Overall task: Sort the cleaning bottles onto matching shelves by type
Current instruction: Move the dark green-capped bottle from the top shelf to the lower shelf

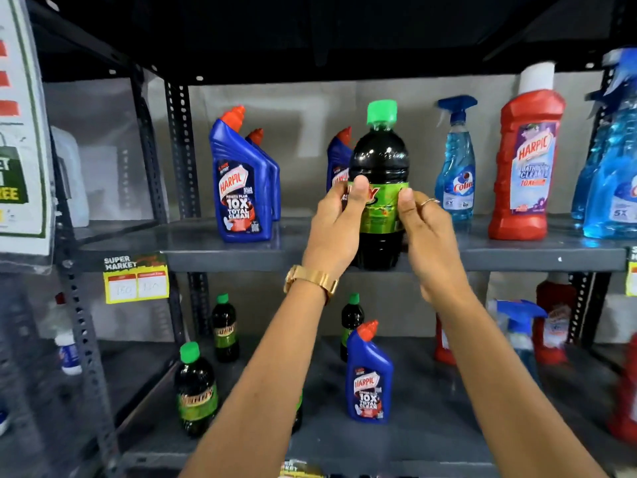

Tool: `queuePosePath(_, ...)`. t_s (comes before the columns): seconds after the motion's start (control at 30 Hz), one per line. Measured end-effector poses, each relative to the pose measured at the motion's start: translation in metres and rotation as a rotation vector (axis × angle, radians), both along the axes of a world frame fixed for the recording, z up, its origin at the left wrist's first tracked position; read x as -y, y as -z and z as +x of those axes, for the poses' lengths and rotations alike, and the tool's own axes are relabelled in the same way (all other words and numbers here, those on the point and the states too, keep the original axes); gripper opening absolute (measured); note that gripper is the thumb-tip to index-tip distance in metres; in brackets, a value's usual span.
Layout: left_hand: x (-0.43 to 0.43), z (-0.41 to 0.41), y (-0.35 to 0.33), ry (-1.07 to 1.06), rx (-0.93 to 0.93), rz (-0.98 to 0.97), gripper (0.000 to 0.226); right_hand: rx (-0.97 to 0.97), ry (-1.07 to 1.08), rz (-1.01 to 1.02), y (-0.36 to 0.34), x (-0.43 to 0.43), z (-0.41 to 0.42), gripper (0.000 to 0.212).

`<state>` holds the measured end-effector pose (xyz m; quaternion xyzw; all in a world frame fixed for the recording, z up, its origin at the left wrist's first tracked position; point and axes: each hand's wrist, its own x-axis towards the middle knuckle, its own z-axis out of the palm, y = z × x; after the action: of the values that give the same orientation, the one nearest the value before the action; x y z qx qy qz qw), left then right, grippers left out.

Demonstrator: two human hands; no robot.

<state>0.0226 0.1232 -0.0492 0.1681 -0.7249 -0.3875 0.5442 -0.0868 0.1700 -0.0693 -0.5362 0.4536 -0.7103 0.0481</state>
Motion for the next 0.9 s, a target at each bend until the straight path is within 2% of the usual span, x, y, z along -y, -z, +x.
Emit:
queuePosePath(0.17, -0.041, -0.002, 0.057, 0.18, -0.027, -0.006, 0.034, 0.013, -0.007, -0.048, 0.055, -0.067, 0.004, 0.027)
queuePosePath(0.27, -0.05, -0.018, 0.106, 0.211, 0.031, 0.012, 0.033, 0.072, -0.03, 0.018, 0.101, -0.085, -0.011, 0.03)
queuePosePath(0.4, -0.041, -0.054, 0.178, 0.183, 0.12, 0.124, 0.041, 0.252, -0.096, 0.267, 0.175, -0.075, -0.05, 0.043)
queuePosePath(0.53, -0.026, -0.096, 0.237, 0.165, 0.172, 0.311, 0.053, 0.478, -0.168, 0.418, 0.232, -0.05, -0.089, 0.035)
queuePosePath(0.77, -0.004, -0.132, 0.297, 0.089, 0.288, 0.447, 0.08, 0.618, -0.086, 0.575, 0.297, -0.015, -0.123, 0.034)
queuePosePath(0.83, 0.001, -0.137, 0.31, 0.086, 0.293, 0.482, 0.077, 0.587, -0.051, 0.609, 0.31, -0.008, -0.126, 0.033)
queuePosePath(0.9, 0.002, -0.138, 0.315, 0.094, 0.262, 0.533, 0.063, 0.57, -0.032, 0.599, 0.314, -0.005, -0.124, 0.033)
